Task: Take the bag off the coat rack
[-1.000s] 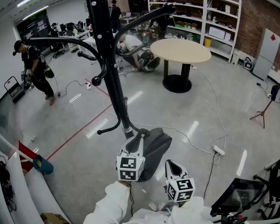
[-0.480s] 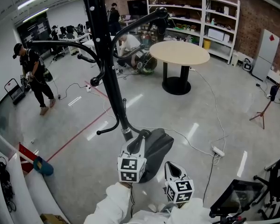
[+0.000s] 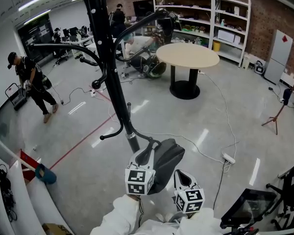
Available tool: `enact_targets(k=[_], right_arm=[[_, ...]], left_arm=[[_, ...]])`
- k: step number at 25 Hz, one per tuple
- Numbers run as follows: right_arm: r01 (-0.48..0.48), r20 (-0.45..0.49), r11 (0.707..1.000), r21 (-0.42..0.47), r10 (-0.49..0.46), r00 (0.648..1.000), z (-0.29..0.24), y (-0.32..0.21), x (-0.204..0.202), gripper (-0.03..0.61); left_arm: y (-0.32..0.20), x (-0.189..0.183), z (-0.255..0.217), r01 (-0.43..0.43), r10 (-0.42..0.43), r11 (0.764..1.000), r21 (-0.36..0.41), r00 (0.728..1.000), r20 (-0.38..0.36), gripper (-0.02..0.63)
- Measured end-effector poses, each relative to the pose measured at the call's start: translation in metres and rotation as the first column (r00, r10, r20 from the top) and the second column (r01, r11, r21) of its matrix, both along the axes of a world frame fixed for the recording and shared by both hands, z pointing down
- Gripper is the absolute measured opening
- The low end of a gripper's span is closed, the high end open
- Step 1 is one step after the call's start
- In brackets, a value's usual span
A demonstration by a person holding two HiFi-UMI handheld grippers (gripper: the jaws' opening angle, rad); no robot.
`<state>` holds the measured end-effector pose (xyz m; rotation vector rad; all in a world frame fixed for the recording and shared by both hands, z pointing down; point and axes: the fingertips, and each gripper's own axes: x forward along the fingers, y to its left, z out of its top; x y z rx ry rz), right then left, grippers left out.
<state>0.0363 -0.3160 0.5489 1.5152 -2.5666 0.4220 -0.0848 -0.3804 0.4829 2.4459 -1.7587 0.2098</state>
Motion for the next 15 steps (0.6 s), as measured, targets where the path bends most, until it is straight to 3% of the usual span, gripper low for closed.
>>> enact_targets(k=[8, 15], right_arm=[[0.044, 0.000, 0.999, 0.012, -0.044, 0.999, -0.004, 0.008, 0.001, 0.012], [0.106, -0.011, 0.994, 0.042, -0.105, 0.994, -0.012, 0.016, -0.007, 0.011]], left_arm=[[0.029, 0.003, 0.015, 0.060, -0.062, 0.997, -0.046, 0.997, -0.052, 0.044], [0.061, 0.009, 0.034, 0.131, -0.135, 0.988, -0.078, 0.989, -0.052, 0.044]])
